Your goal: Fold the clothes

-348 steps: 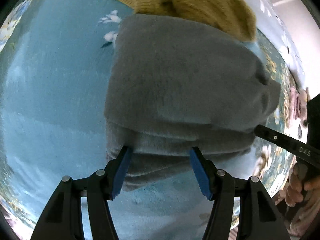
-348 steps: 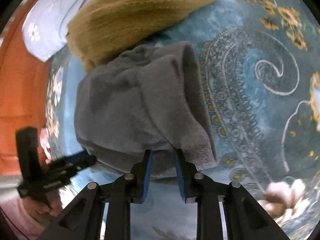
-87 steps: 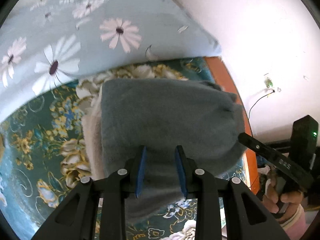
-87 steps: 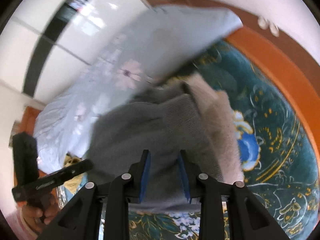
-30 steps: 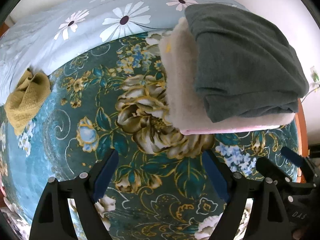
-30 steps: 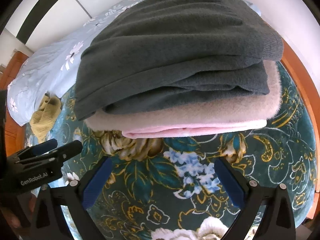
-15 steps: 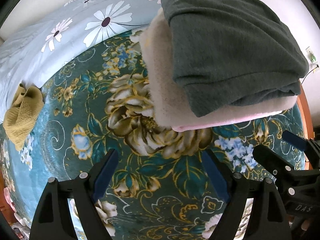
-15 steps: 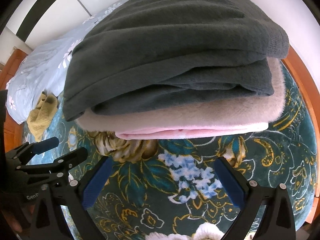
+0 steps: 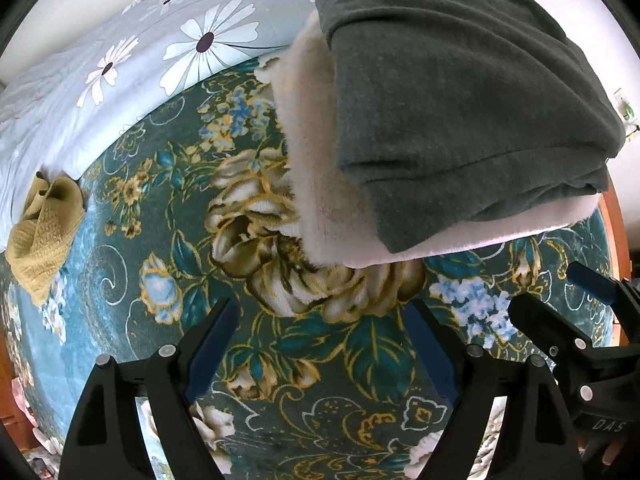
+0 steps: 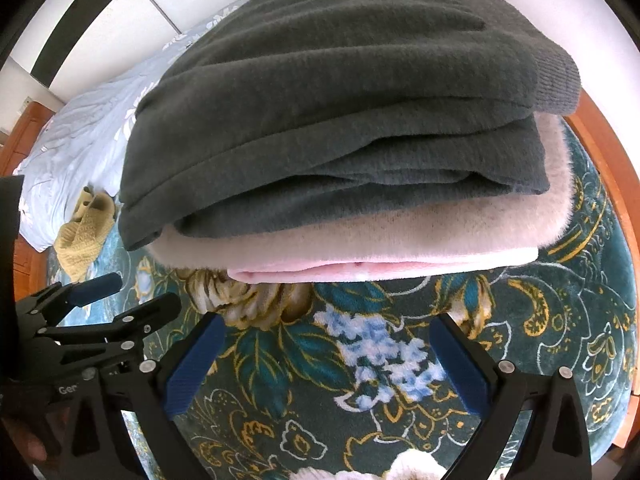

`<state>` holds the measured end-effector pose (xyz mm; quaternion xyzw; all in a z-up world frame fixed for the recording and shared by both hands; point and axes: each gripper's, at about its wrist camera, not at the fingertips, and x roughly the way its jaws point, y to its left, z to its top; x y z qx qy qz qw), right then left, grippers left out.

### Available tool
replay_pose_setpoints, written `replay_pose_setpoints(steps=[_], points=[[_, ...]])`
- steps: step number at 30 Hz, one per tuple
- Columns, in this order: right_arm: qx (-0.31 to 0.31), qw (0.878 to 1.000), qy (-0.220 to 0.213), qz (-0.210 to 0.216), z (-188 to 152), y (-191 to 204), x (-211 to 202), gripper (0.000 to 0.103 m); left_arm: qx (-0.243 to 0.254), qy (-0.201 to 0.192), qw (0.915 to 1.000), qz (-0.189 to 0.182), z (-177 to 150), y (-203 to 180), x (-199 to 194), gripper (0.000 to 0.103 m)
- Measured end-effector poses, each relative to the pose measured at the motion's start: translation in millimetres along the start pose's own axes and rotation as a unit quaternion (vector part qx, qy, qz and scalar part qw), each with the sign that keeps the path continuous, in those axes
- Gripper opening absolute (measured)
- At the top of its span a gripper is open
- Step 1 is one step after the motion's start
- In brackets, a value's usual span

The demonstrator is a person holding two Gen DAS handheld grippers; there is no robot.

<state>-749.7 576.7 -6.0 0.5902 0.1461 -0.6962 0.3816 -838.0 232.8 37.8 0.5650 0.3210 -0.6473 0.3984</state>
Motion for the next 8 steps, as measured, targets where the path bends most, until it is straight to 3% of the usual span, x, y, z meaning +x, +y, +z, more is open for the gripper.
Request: replay_pose_setpoints(steps=[8], points=[[0.001,1.000,-0.006,0.000,1,1,-5,0.103,0.007,-0.018,0.9998,0.005,3,2,-11,0.086]])
